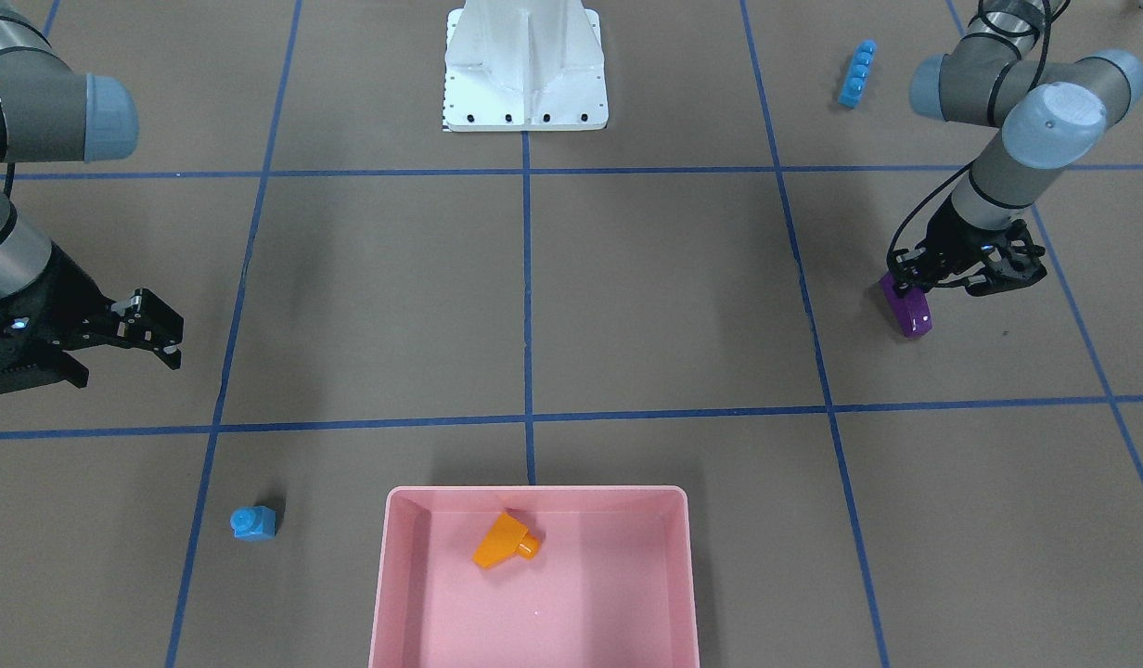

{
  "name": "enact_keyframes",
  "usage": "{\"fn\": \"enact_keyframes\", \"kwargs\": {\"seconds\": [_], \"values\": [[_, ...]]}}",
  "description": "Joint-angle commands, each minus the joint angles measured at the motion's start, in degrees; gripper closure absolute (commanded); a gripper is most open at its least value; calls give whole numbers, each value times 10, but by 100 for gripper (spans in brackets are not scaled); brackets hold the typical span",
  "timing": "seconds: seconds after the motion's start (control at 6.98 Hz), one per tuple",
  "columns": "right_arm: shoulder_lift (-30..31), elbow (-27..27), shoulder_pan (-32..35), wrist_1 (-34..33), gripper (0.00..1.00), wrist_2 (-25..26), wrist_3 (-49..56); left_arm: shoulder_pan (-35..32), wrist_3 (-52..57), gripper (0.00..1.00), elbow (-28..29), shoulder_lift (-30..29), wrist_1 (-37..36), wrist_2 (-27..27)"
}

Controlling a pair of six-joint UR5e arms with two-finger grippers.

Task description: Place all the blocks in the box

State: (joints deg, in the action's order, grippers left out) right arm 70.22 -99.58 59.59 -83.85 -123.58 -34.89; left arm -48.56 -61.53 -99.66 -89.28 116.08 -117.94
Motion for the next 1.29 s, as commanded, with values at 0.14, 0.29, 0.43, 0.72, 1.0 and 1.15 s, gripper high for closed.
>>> {"fn": "enact_keyframes", "kwargs": {"seconds": [0.14, 0.29, 0.43, 0.72, 1.0, 1.15], "values": [[0, 0, 0, 0, 1, -1, 0, 0, -1, 100, -19, -11, -2, -5], [0, 0, 0, 0, 1, 0, 0, 0, -1, 100, -39, -26, -4, -3], [1, -1, 0, 0, 1, -1, -1, -1, -1, 100, -60, -45, -4, 2], [1, -1, 0, 0, 1, 0, -1, -3, -2, 100, -50, -159, -8, 47], [1, 0, 0, 0, 1, 0, -1, -3, -4, 100, 16, -275, -9, 48], [2, 0, 0, 0, 1, 0, -1, -11, -10, 100, 79, -347, -9, 48]]}}
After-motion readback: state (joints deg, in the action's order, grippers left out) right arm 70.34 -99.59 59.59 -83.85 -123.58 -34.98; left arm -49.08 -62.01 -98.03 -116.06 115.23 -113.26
